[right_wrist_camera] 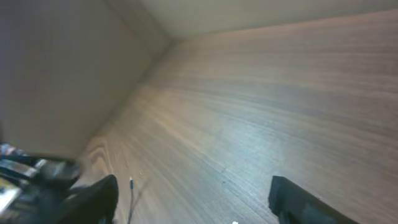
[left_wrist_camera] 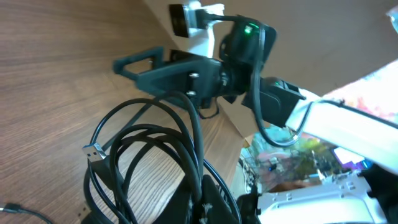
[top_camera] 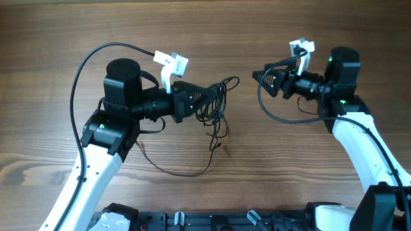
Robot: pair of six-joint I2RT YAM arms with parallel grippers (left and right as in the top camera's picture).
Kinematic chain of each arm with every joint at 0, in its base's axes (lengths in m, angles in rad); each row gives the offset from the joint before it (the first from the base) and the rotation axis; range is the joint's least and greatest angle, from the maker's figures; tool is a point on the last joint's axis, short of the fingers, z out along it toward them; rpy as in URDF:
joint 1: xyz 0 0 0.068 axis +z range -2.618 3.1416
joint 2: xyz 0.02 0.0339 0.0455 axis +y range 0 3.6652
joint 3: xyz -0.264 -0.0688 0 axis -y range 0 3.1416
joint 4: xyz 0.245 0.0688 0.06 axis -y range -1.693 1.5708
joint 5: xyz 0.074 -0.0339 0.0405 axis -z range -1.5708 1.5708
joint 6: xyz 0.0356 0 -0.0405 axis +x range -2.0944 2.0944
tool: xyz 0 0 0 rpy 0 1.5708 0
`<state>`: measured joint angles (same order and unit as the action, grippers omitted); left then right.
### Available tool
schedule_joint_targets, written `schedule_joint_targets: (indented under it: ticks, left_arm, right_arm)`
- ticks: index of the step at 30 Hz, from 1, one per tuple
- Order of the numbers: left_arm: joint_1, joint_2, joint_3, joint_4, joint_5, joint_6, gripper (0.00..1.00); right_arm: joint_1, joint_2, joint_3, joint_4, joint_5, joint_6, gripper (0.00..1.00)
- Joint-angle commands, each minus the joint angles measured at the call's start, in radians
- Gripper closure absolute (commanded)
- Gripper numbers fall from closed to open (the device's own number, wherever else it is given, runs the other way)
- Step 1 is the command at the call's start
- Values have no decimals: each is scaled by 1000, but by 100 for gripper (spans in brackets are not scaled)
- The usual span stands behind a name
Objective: Untangle cables
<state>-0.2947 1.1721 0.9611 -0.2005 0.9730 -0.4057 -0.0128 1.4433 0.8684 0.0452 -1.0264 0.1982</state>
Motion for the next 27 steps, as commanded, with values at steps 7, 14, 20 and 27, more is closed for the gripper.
schedule_joint_targets:
  ticks: [7, 14, 20, 27]
  left_arm:
    - [-2, -10, 4, 8, -69, -101, 96]
    - [-55, -11, 4, 8, -64, -105, 96]
    - [-118, -10, 4, 44, -35, -95, 96]
    - [-129, -10, 4, -4, 111, 11, 96]
  right_arm:
    - [82, 6, 7, -5, -305, -93, 23]
    - [156, 6, 7, 81, -202, -102, 16]
    - [240, 6, 7, 81, -223, -252, 12]
    - [201, 6, 7, 98, -211, -270, 55]
